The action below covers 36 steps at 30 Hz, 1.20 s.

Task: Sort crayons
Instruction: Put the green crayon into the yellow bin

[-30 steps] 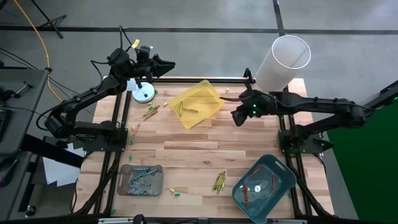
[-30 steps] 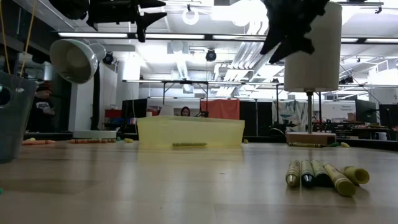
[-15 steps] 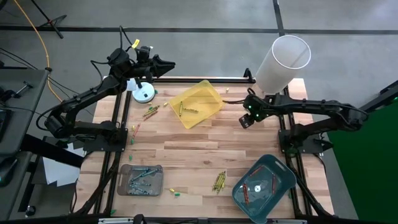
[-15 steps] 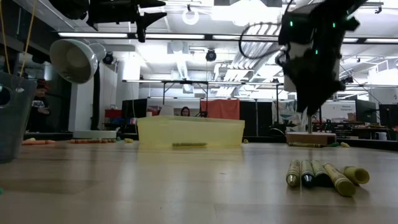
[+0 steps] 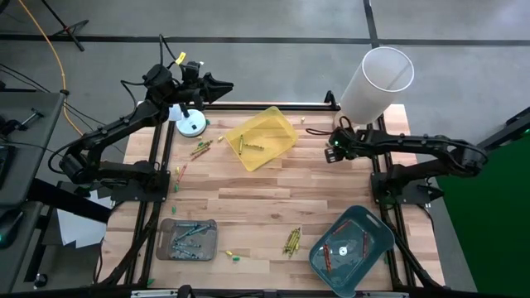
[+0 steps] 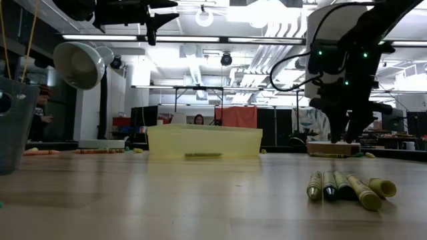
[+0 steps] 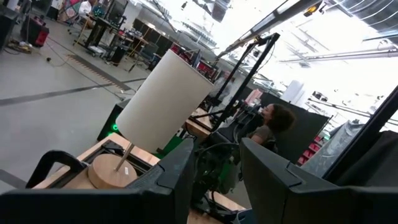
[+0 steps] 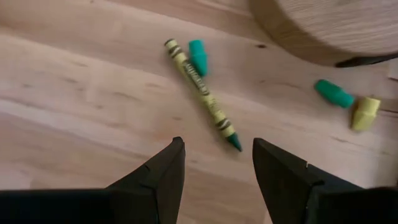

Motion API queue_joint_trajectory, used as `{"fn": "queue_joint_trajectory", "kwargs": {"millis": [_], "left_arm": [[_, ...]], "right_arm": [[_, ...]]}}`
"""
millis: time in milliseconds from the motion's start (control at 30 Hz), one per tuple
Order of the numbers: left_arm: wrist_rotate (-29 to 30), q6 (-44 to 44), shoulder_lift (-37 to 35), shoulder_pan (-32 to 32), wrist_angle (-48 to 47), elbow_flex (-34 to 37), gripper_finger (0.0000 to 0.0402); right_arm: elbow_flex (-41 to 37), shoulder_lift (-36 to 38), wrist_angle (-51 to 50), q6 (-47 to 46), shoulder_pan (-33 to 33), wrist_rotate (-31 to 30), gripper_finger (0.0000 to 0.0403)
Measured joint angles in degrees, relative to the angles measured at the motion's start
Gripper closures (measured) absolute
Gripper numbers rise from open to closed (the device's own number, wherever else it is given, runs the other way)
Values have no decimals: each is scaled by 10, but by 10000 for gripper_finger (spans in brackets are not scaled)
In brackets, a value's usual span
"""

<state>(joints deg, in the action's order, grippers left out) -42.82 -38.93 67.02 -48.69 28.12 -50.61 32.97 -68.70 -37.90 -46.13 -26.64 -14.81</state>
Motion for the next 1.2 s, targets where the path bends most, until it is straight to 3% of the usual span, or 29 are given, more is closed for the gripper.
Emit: {"fn": "queue_joint_trajectory", "kwargs": {"millis": [433,867,967,1100,1200], "left_arm": [[1,1,0,0,0,0,284],[1,-12,0,0,0,0,284],[1,-14,0,0,0,0,284],[1,-14,0,0,0,0,284],[0,-15,0,0,1,0,284]], "right_arm": [[-43,-9,95,64,-33,8,222],[-35,-125,145,103,-48,38,228],[-35,-120,132,117,-48,52,264],[-40,-95,112,136,-34,90,369],[-41,-78,98,130,-16,126,385]]}}
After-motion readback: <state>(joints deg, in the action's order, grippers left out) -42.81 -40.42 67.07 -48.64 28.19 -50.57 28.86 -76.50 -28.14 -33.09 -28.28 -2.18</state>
